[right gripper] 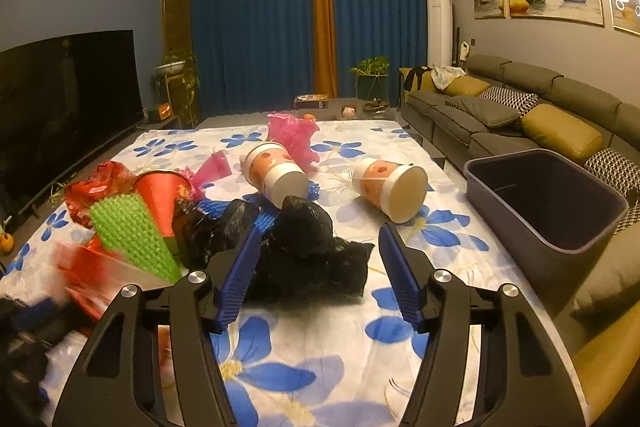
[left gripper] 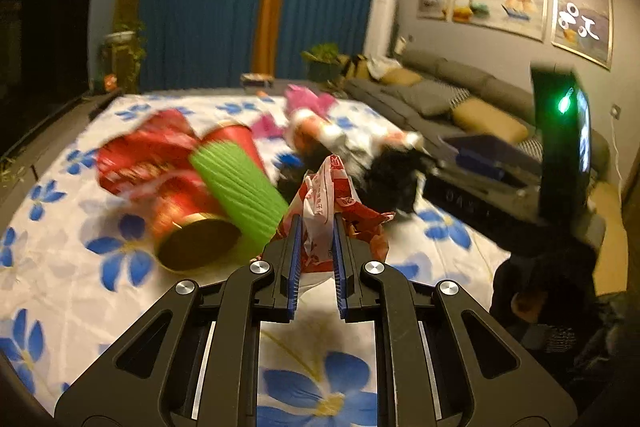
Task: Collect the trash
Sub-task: 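Grasp the red-white plastic bag with the left tool while the right tool grasps the black bag, then carry both bags over the grey bin with both tools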
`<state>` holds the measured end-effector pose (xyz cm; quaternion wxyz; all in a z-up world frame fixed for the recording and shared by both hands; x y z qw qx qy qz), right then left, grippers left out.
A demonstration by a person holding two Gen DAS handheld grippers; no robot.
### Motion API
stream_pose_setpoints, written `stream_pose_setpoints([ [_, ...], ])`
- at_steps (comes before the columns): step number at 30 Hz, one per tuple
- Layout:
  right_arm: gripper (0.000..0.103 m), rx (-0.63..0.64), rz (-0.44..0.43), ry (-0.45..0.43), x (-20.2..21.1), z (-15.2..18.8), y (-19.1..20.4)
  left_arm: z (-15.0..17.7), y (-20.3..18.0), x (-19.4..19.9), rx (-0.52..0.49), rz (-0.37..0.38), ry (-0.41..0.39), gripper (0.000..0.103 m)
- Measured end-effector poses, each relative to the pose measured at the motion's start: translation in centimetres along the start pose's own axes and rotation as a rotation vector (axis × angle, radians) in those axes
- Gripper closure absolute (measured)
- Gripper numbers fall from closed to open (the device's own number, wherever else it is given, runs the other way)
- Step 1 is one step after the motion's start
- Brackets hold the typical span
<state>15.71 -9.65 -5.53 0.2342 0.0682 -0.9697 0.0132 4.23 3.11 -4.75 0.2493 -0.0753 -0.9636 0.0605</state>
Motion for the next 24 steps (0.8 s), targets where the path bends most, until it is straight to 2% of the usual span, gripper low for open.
stream_pose_setpoints([
  [2,0.043,-0.001,-0.007,0.013,-1.0,-0.1,0.1,-0.5,0.8,0.3,0.015,-0.026,-0.018,0.089],
  [4,0.048,0.002,-0.020,0.032,-1.9,-0.1,0.3,-1.0,1.7,0.4,0.037,-0.048,-0.025,0.089],
  [7,0.060,0.004,-0.043,0.063,-3.0,-0.1,0.6,-1.4,2.6,0.4,0.061,-0.063,-0.026,0.089],
  [10,0.077,0.012,-0.063,0.093,-3.7,0.2,0.8,-1.6,3.1,0.4,0.069,-0.069,-0.025,0.089],
  [12,0.095,0.021,-0.081,0.104,-3.7,0.5,1.0,-1.6,3.2,0.3,0.072,-0.069,-0.024,0.089],
  [15,0.101,0.029,-0.073,0.075,-3.0,0.4,0.8,-1.4,3.0,0.1,0.070,-0.072,-0.022,0.089],
  [24,0.101,-0.002,-0.039,-0.034,1.8,-0.6,-1.3,-1.7,2.4,0.2,0.069,-0.073,-0.031,0.089],
])
Point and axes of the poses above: each gripper's, at about its wrist camera, not at the fingertips, and x roughly against the way its jaws point, y to its left, z to its underside, the point moved 2 cm from there along -x, roughly the way its jaws point, and after that the axes turned 1 degree about x, right-handed, at the moved point
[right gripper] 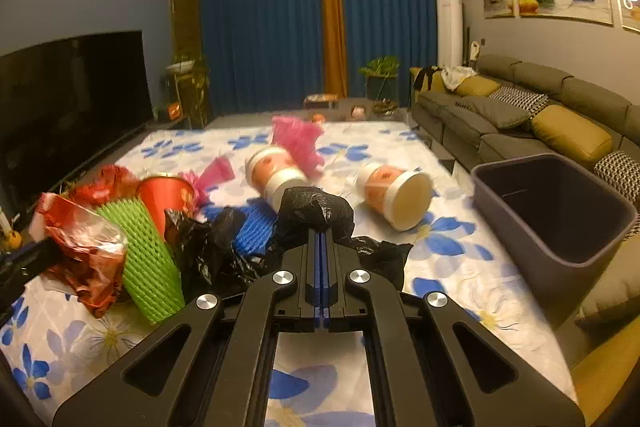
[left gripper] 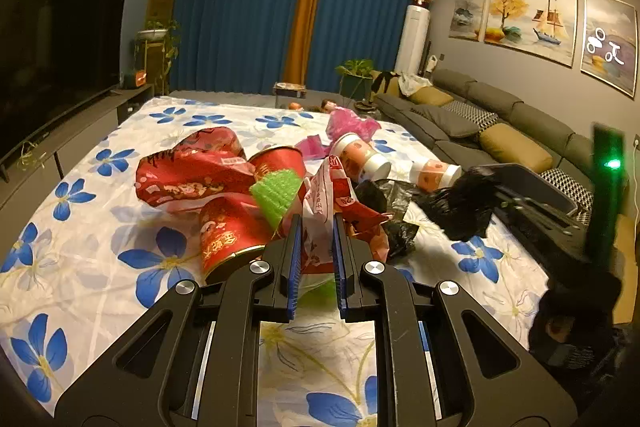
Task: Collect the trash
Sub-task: 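Carry both bags over the grey bin with both tools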
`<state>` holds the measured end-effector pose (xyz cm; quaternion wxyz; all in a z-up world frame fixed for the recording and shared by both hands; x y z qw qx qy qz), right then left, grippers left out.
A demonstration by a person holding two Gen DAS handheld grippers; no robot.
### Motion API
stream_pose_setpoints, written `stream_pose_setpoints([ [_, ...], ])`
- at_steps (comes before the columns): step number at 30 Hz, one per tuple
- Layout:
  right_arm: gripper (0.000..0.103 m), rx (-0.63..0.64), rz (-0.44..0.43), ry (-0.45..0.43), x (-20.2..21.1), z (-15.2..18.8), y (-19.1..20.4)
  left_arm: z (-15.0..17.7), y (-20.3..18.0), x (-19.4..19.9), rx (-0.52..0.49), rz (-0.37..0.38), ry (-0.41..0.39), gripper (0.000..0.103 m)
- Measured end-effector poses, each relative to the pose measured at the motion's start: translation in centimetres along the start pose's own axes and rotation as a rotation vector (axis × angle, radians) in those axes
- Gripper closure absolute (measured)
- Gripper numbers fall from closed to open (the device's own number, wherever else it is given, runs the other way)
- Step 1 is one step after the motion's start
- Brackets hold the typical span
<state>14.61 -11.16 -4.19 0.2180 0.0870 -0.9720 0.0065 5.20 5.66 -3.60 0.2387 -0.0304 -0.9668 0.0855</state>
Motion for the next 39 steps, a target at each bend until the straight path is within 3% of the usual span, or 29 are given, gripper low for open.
stream_pose_setpoints([
  [6,0.101,-0.012,0.001,-0.068,3.0,-0.9,-1.2,-0.5,-1.3,0.3,-0.018,0.015,-0.018,0.089],
  [20,0.101,-0.040,0.033,-0.135,6.4,-1.5,-4.6,-1.8,-5.7,-0.6,-0.057,0.079,-0.027,0.089],
  [39,0.101,-0.102,0.266,-0.247,8.6,-3.7,-14.5,-4.9,-18.3,-5.4,-0.177,0.247,-0.082,0.089],
])
Point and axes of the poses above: each gripper's, at about its wrist camera, not at the fingertips, and x roughly against the way its jaws point, y to its left, z to its underside, the point moved 2 cm from there along -x, roughly the way its jaws point, and after that the axes turned 1 degree about x, right-handed, at the moved point
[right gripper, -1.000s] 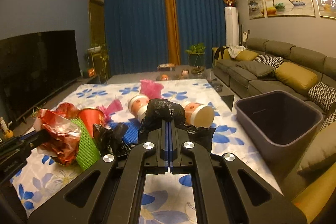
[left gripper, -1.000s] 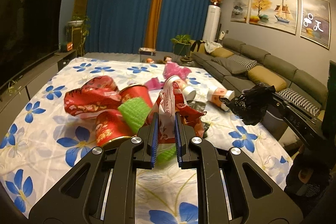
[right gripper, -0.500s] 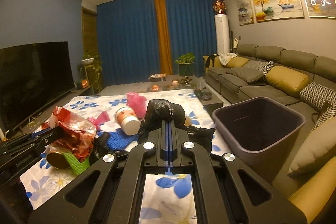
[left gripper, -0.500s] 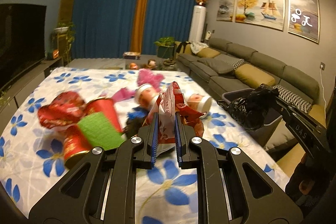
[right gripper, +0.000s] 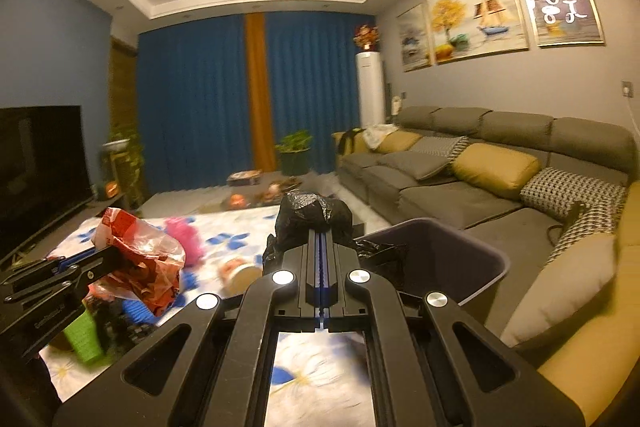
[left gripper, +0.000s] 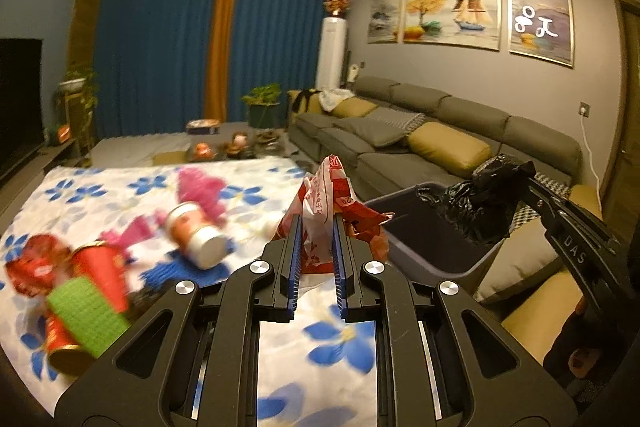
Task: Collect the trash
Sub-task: 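Carry both bags over the grey bin with both tools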
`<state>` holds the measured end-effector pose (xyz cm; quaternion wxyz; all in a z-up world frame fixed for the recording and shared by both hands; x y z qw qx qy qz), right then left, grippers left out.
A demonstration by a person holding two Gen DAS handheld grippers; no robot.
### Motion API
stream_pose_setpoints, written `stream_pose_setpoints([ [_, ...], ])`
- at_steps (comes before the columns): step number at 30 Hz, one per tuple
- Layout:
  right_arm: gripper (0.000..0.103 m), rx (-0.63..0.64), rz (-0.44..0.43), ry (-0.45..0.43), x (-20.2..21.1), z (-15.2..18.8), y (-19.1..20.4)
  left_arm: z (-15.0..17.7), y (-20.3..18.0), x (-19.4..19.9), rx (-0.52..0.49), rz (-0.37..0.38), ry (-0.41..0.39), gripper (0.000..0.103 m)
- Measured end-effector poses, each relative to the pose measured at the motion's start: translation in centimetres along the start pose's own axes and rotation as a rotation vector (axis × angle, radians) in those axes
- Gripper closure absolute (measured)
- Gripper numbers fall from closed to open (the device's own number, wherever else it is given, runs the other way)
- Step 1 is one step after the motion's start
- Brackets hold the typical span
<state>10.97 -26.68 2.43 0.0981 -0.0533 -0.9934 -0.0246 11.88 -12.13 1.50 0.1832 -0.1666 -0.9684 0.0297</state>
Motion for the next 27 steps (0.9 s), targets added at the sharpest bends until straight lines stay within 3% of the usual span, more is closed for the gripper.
stream_pose_setpoints([
  [12,0.101,-0.038,0.089,-0.021,-2.6,-1.2,-4.8,-1.2,-5.1,-6.4,-0.026,0.107,0.018,0.089],
  [27,0.101,-0.076,0.115,0.000,-5.3,-1.0,-6.1,-1.8,-8.8,-12.3,-0.048,0.187,0.043,0.089],
])
Point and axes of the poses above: each gripper's, at about its wrist camera, not at the fingertips, and x roughly against the way its jaws point, y to its left, z to its underside, the point moved 2 cm from there along -x, roughly the way its jaws point, and after that the axes turned 1 degree about x, right-handed, at the moved point
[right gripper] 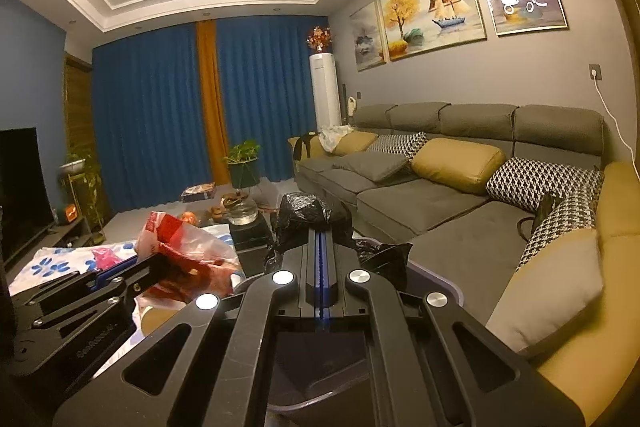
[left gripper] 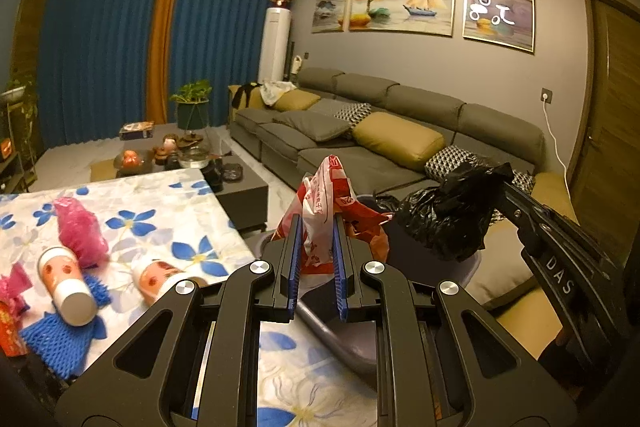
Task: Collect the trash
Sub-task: 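Carry both bags over the grey bin with both tools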
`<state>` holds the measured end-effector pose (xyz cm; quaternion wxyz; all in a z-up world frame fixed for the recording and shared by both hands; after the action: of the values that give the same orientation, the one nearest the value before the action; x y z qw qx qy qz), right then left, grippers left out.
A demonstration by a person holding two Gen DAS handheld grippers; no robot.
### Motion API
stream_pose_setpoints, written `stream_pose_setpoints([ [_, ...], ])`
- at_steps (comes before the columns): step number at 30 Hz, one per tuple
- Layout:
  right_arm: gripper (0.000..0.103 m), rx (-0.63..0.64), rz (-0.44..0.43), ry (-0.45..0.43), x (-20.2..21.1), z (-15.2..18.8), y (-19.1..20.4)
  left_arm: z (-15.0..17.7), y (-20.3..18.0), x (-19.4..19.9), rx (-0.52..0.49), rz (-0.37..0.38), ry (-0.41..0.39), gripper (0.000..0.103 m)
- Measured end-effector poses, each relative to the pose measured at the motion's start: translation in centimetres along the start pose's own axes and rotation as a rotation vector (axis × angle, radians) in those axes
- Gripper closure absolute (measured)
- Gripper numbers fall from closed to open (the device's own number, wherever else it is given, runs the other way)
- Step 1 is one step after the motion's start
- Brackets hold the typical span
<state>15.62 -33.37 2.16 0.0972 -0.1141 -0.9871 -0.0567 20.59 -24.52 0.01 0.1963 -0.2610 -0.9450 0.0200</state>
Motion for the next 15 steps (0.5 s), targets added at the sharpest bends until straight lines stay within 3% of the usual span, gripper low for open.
stream_pose_setpoints([
  [15,0.102,-0.004,0.010,0.011,-2.2,-0.1,-0.5,0.1,0.6,-5.2,0.019,0.047,0.054,0.089],
])
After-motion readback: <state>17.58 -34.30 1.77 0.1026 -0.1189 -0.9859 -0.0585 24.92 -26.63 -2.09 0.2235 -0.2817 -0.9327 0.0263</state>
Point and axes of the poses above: each gripper's, at about its wrist camera, not at the fingertips, and x roughly against the way its jaws point, y to its left, z to its underside, the point moved 2 cm from there along -x, roughly the way its jaws point, and after that the axes turned 1 degree about x, right-handed, at the moved point
